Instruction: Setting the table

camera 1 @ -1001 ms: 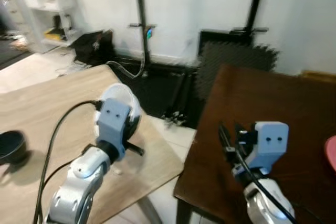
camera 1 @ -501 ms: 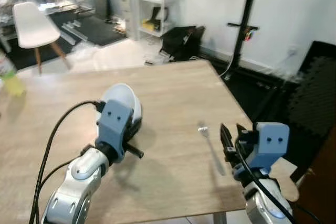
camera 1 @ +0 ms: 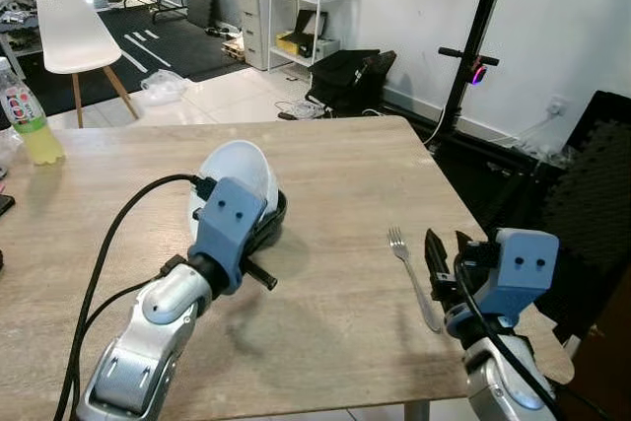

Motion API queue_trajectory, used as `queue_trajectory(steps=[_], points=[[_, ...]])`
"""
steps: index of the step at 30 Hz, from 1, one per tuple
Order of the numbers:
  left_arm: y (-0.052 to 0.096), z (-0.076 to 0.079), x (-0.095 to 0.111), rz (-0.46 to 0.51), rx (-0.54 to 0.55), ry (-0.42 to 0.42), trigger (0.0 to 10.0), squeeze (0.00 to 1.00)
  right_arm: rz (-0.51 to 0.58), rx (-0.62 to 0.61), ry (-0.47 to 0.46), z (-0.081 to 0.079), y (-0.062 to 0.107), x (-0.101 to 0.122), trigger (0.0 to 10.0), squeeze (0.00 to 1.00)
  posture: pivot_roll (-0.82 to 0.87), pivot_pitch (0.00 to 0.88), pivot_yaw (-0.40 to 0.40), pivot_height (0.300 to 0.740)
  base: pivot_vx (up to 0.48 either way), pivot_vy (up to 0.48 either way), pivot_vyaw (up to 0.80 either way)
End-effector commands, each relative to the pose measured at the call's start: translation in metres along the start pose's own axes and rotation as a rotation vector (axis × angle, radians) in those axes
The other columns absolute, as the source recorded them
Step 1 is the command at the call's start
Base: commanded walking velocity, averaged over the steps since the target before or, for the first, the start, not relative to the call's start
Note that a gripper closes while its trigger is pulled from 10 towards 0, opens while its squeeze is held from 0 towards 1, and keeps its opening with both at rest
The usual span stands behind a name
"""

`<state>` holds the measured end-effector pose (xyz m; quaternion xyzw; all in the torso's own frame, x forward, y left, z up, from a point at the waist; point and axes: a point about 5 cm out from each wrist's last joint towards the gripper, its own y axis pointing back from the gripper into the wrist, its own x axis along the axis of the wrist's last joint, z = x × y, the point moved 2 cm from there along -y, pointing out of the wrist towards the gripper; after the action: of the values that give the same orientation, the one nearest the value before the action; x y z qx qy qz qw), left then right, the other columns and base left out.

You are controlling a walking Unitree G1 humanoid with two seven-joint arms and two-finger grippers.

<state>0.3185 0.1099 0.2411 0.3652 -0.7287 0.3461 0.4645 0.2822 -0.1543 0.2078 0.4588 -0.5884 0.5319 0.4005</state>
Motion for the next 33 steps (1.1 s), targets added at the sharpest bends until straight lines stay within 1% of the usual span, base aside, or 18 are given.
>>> queue_trajectory(steps=[1, 3, 4, 5, 6, 9, 10, 12, 15, 17, 19, 21, 22, 24, 27, 30, 32, 33], points=[[0.0, 0.0, 0.001, 0.008, -0.014, -0.035, 10.0, 0.0, -0.006, -0.011, -0.006, 0.001, 0.001, -0.002, 10.0, 0.0, 0.0, 0.05, 0.055, 0.74, 0.0, 0.0, 0.0], [0.0, 0.005, 0.007, 0.03, -0.086, -0.148, 10.0, 0.0, 0.002, -0.015, -0.006, 0.002, 0.001, -0.001, 10.0, 0.0, 0.0, 0.051, 0.053, 0.74, 0.0, 0.0, 0.0], [0.0, 0.009, 0.011, 0.048, -0.152, -0.229, 10.0, 0.0, 0.009, -0.015, -0.002, 0.002, 0.001, 0.0, 10.0, 0.0, 0.0, 0.051, 0.051, 0.74, 0.0, 0.0, 0.0], [0.0, 0.01, 0.021, 0.067, -0.267, -0.333, 10.0, 0.0, 0.026, -0.008, 0.021, 0.002, 0.0, 0.004, 10.0, 0.0, 0.01, 0.051, 0.046, 0.74, 0.0, 0.0, 0.0], [0.0, 0.01, 0.021, 0.067, -0.267, -0.333, 10.0, 0.0, 0.026, -0.008, 0.021, 0.002, 0.0, 0.004, 10.0, 0.0, 0.01, 0.051, 0.046, 0.74, 0.0, 0.0, 0.0], [-0.002, 0.001, 0.038, 0.083, -0.411, -0.431, 10.0, 0.0, 0.071, 0.018, 0.076, 0.001, -0.005, 0.015, 10.0, 0.0, 0.02, 0.051, 0.041, 0.74, 0.0, 0.0, 0.0], [-0.007, -0.008, 0.05, 0.08, -0.484, -0.534, 10.0, 0.0, 0.117, 0.036, 0.113, 0.001, -0.011, 0.029, 10.0, 0.0, 0.03, 0.05, 0.039, 0.74, 0.0, 0.0, 0.0], [-0.011, -0.011, 0.054, 0.077, -0.506, -0.563, 10.0, 0.0, 0.142, 0.047, 0.129, 0.001, -0.014, 0.037, 10.0, 0.0, 0.03, 0.051, 0.037, 0.74, 0.0, 0.0, 0.0], [-0.021, -0.009, 0.054, 0.055, -0.604, -0.567, 10.0, 0.0, 0.187, 0.113, 0.16, -0.004, -0.02, 0.053, 10.0, 0.0, 0.04, 0.055, 0.037, 0.74, 0.0, 0.0, 0.0], [-0.028, -0.001, 0.041, 0.012, -0.697, -0.563, 10.0, 0.0, 0.202, 0.172, 0.227, -0.005, -0.023, 0.061, 10.0, 0.0, 0.03, 0.072, 0.041, 0.74, 0.0, 0.0, 0.0], [-0.033, 0.004, 0.029, -0.032, -0.769, -0.558, 10.0, 0.0, 0.198, 0.205, 0.321, 0.009, -0.024, 0.067, 10.0, 0.0, 0.02, 0.092, 0.044, 0.74, 0.0, 0.0, 0.0], [-0.035, 0.006, 0.023, -0.046, -0.824, -0.552, 10.0, 0.0, 0.144, 0.287, 0.435, 0.026, -0.019, 0.067, 10.0, 0.0, 0.01, 0.101, 0.044, 0.74, 0.0, 0.0, 0.0], [-0.035, 0.006, 0.023, -0.046, -0.824, -0.552, 10.0, 0.0, 0.144, 0.287, 0.435, 0.026, -0.019, 0.067, 10.0, 0.0, 0.01, 0.101, 0.044, 0.74, 0.0, 0.0, 0.0], [-0.043, 0.006, 0.025, -0.044, -0.837, -0.543, 10.0, 0.0, 0.054, 0.384, 0.509, 0.043, -0.01, 0.064, 10.0, 0.0, 0.0, 0.113, 0.045, 0.74, 0.0, 0.0, 0.0], [-0.049, 0.013, 0.029, -0.032, -0.94, -0.564, 10.0, 0.0, -0.083, 0.522, 0.494, 0.055, 0.004, 0.059, 10.0, 0.0, 0.0, 0.127, 0.049, 0.74, 0.0, 0.0, 0.0], [-0.05, 0.015, 0.029, -0.035, -0.973, -0.591, 10.0, 0.0, -0.104, 0.548, 0.463, 0.055, 0.006, 0.059, 10.0, 0.0, -0.01, 0.129, 0.055, 0.74, 0.0, 0.0, 0.0], [-0.05, 0.016, 0.027, -0.048, -1.046, -0.654, 10.0, 0.0, -0.148, 0.597, 0.303, 0.052, 0.01, 0.058, 10.0, 0.0, -0.02, 0.133, 0.061, 0.74, 0.0, 0.0, 0.0], [-0.05, 0.016, 0.027, -0.048, -1.046, -0.654, 10.0, 0.0, -0.148, 0.597, 0.303, 0.052, 0.01, 0.058, 10.0, 0.0, -0.02, 0.133, 0.061, 0.74, 0.0, 0.0, 0.0]])
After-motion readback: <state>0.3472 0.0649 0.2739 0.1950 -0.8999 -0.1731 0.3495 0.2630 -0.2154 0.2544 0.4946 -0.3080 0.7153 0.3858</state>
